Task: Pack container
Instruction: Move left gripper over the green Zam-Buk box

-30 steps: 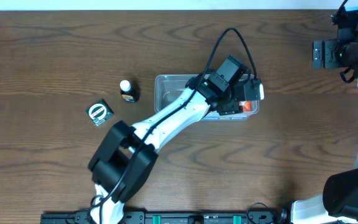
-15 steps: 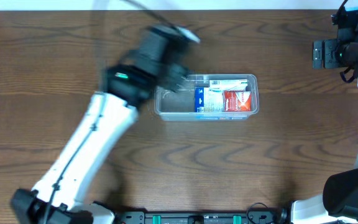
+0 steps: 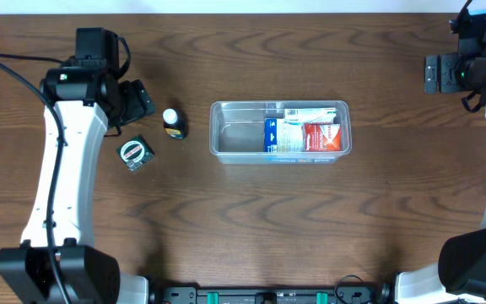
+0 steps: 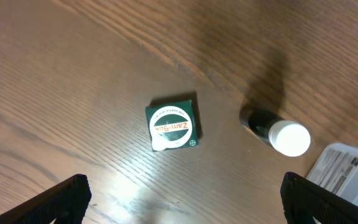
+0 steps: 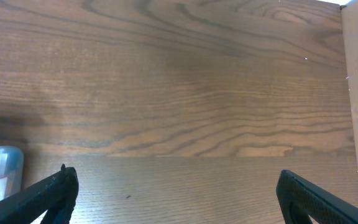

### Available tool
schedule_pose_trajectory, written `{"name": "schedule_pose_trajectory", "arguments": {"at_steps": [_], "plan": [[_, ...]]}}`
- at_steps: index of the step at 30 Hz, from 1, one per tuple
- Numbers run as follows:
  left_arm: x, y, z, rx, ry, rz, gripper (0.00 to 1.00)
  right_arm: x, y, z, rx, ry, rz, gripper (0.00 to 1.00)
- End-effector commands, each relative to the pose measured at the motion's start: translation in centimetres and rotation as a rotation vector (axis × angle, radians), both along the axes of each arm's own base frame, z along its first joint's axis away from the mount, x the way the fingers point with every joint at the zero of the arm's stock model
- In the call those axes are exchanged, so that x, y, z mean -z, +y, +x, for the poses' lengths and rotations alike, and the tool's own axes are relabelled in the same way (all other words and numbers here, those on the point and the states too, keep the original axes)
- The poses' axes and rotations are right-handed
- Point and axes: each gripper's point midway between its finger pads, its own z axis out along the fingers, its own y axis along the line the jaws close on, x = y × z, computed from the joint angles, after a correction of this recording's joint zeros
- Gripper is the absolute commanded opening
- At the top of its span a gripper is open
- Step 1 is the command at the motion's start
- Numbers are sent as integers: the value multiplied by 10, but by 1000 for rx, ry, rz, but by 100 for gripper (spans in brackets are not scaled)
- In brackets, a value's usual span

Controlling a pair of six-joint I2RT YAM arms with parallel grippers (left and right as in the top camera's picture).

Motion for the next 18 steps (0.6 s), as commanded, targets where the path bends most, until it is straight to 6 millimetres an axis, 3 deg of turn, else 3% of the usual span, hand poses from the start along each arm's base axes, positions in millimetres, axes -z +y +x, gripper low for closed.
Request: {"name": "schedule_pose_trajectory", "arguments": {"at_steps": [1, 11, 18], "plan": [[14, -6, -3, -63, 37, -58, 98, -3, 0, 0, 7, -10, 7, 99], [57, 0, -13, -193, 156, -127, 98, -3, 0, 0, 7, -10, 7, 99], [73, 11, -11, -290, 183, -141, 98, -3, 0, 0, 7, -10, 7, 99]]}}
